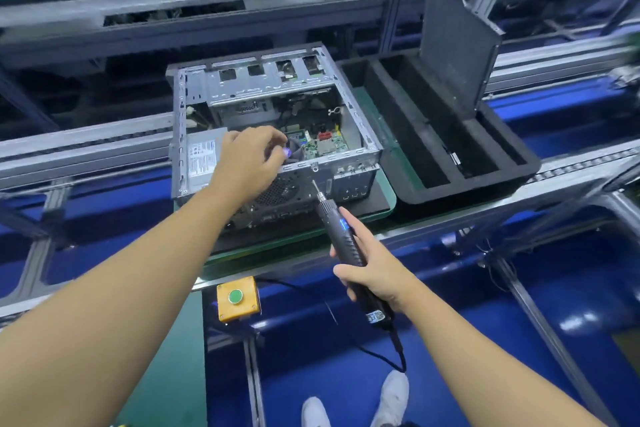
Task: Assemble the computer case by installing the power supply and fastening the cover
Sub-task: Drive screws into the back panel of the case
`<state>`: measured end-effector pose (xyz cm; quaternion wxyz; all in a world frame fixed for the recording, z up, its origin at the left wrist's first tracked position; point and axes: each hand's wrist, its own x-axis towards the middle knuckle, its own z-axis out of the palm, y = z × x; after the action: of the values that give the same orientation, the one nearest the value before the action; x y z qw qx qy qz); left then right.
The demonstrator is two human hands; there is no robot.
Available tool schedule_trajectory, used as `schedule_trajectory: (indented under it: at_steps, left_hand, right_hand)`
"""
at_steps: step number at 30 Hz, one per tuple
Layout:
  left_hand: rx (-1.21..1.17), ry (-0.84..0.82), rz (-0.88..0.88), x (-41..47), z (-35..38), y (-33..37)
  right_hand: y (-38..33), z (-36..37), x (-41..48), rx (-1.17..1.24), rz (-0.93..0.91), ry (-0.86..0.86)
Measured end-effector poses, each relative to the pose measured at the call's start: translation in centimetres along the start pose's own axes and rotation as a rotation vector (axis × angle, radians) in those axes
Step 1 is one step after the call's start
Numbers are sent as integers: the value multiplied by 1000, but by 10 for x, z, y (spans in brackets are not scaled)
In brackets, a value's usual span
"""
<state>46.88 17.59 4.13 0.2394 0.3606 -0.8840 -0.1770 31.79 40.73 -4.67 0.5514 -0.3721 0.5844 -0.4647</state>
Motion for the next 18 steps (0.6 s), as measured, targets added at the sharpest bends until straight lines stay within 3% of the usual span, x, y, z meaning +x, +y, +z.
schedule_trajectory:
  at_steps: [5,12,18]
  left_hand:
    - [-144,-31,-109,39,32,65]
    - [-50,-153,-109,117,91,136]
    - [119,-435,-153,193,176,172]
  right_hand:
    - [-23,-61,1,87,-69,29]
    - [-46,-176,29,233,-194,62]
    - [-46,-271,63,317,-143,81]
